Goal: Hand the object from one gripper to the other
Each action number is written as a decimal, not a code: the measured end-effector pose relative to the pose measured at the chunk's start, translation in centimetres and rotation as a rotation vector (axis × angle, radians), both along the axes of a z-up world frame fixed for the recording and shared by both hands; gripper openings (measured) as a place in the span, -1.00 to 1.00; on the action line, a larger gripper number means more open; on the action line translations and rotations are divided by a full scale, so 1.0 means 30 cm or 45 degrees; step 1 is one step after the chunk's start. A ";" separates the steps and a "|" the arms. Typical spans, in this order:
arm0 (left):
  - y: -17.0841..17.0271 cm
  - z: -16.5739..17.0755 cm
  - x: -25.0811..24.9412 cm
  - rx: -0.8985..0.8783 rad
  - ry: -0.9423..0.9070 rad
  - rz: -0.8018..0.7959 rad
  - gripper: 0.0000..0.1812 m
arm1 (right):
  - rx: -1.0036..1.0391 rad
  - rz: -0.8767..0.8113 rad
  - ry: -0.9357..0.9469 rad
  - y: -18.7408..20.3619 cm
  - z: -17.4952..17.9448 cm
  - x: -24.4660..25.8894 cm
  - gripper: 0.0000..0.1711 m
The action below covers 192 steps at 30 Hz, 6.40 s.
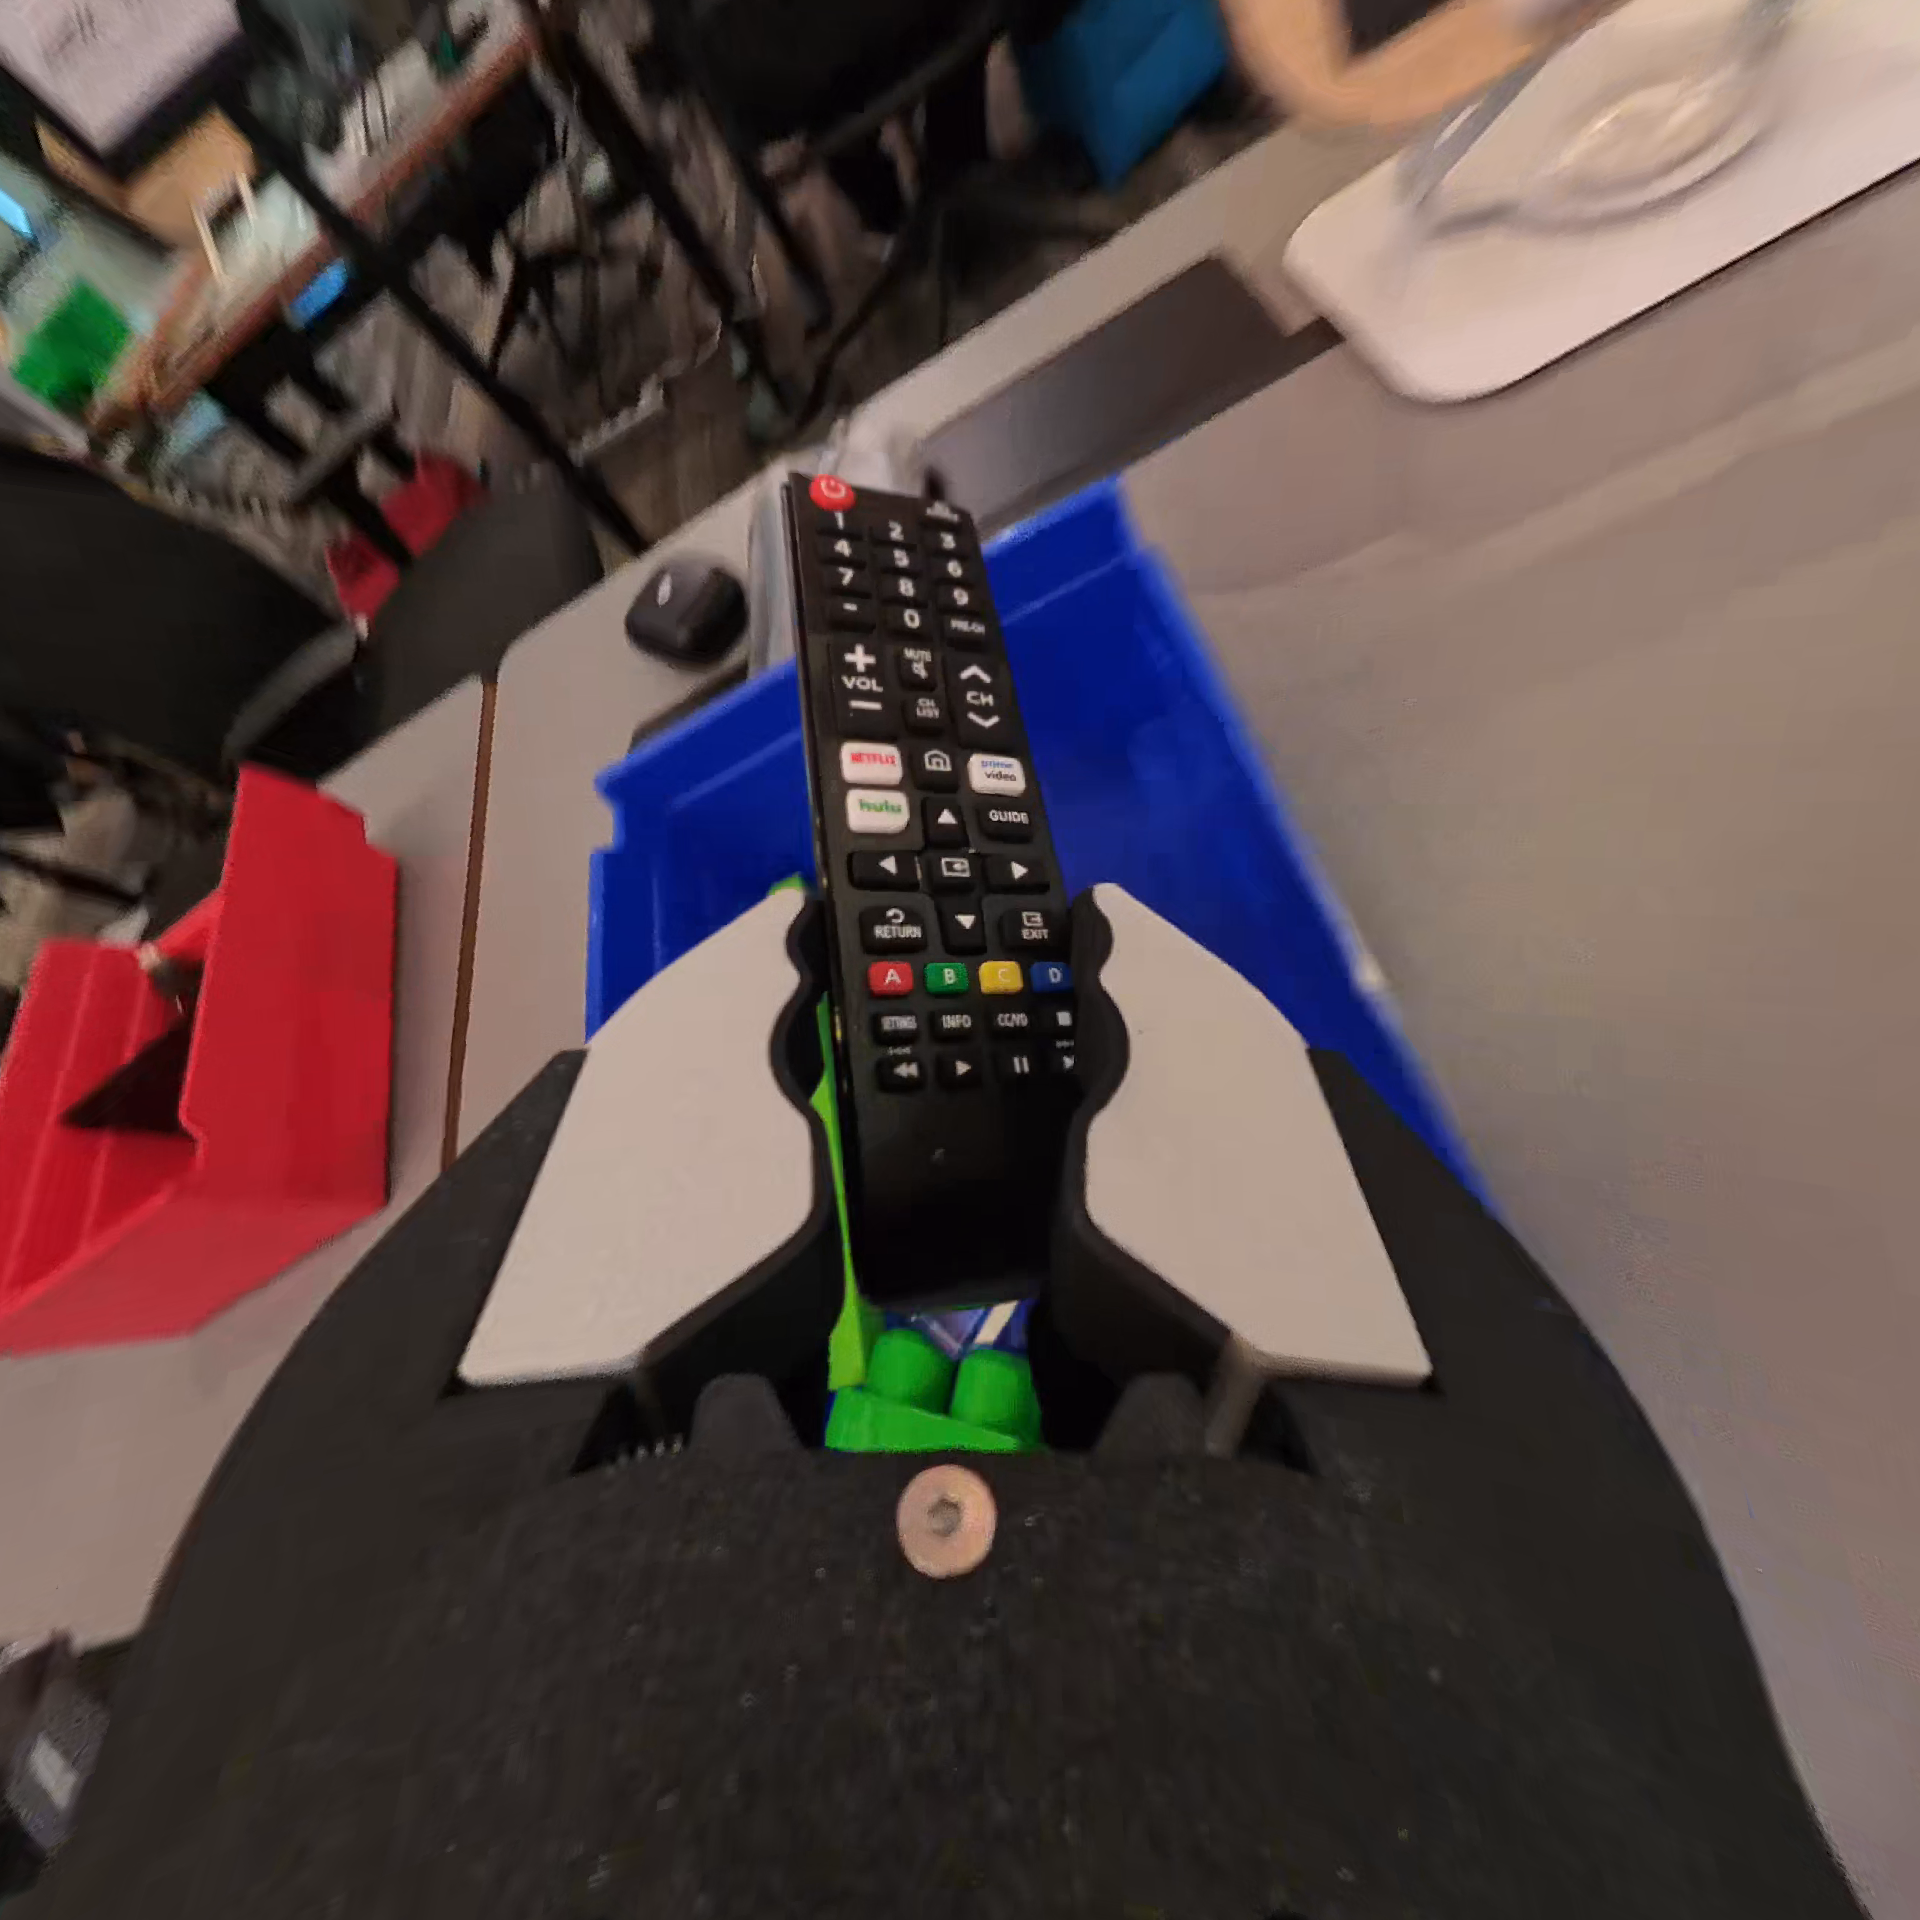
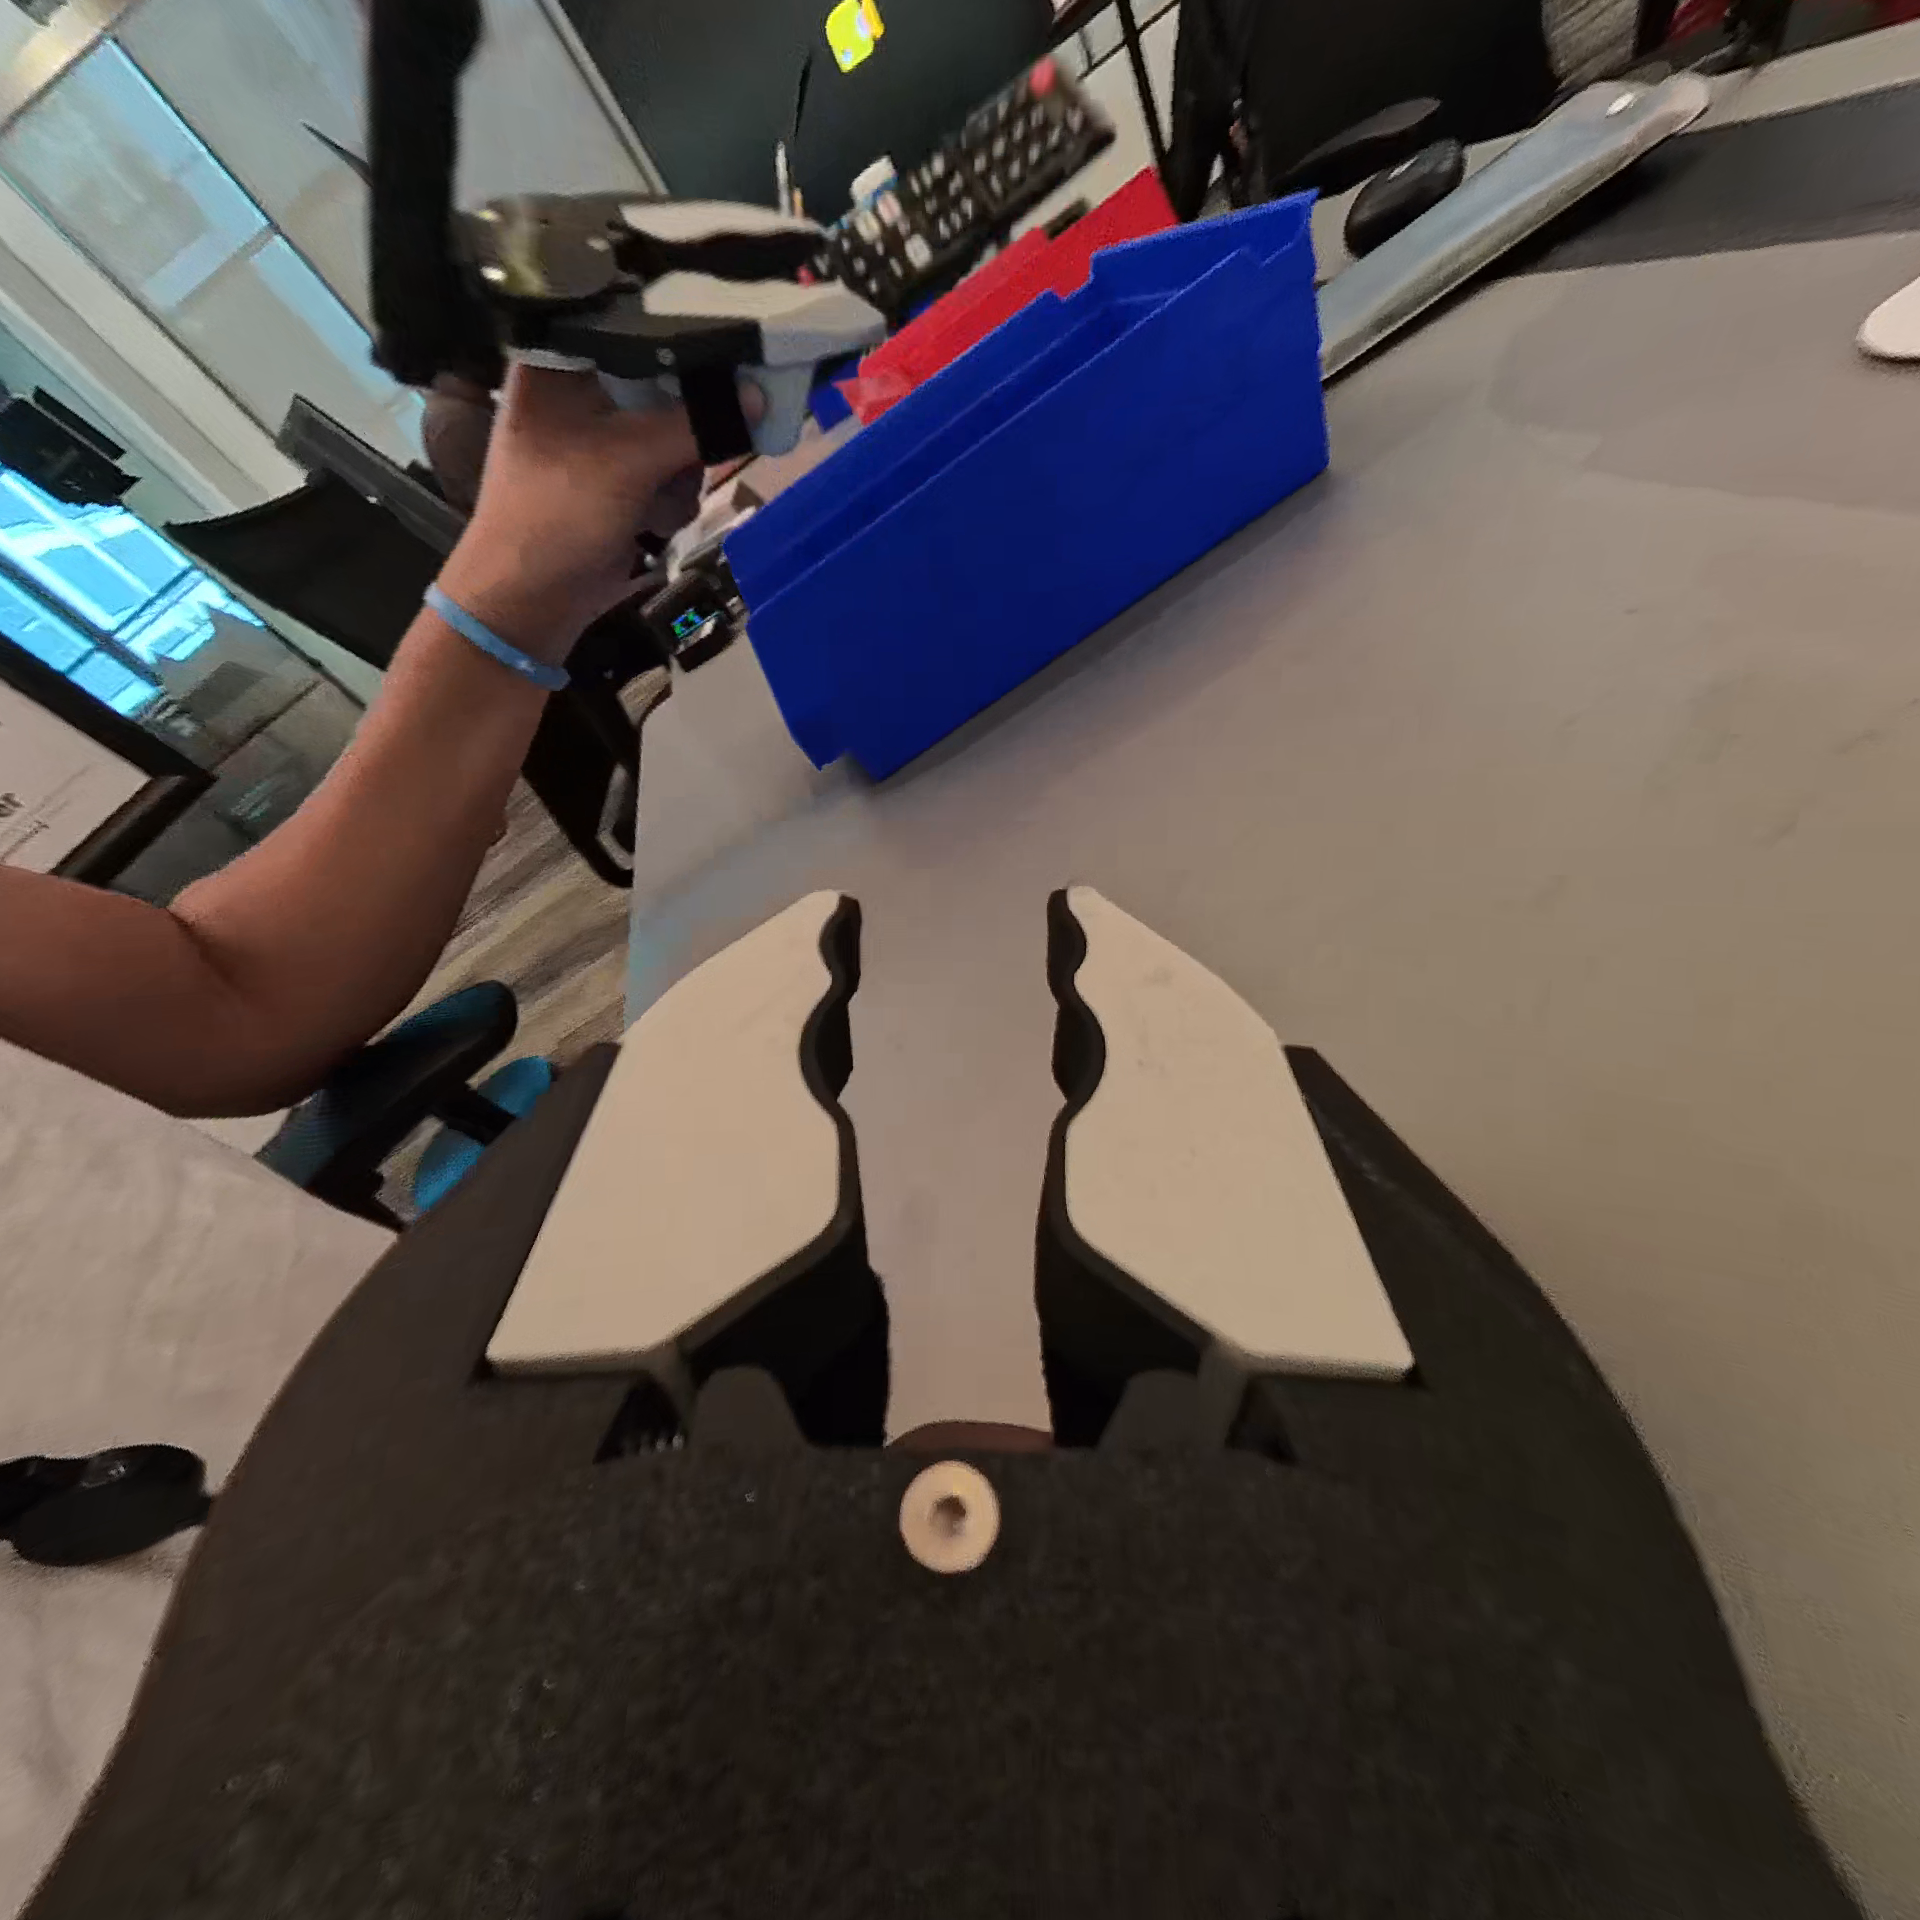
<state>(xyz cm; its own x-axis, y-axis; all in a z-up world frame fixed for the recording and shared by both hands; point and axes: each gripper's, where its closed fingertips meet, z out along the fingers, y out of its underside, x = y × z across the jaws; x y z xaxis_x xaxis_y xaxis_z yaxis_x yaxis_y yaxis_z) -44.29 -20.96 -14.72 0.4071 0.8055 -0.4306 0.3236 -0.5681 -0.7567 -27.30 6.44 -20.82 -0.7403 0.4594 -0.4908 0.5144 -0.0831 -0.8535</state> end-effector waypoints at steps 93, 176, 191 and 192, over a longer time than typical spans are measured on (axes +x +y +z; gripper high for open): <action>0.679 -0.151 0.627 0.017 0.345 -0.794 -0.70 | -0.849 0.361 -0.606 -0.148 0.086 -0.060 -0.46; 0.634 -0.111 0.521 1.157 -0.414 -0.707 -0.09 | 1.534 -0.345 1.610 -0.086 0.065 -0.061 -0.73; 0.655 -0.064 0.538 1.878 -0.894 -0.578 -0.65 | 1.673 -0.499 2.142 -0.220 0.130 0.054 -0.72; 0.653 -0.058 0.542 1.910 -0.905 -0.606 -0.66 | 1.666 -0.502 2.161 -0.224 0.132 0.059 -0.72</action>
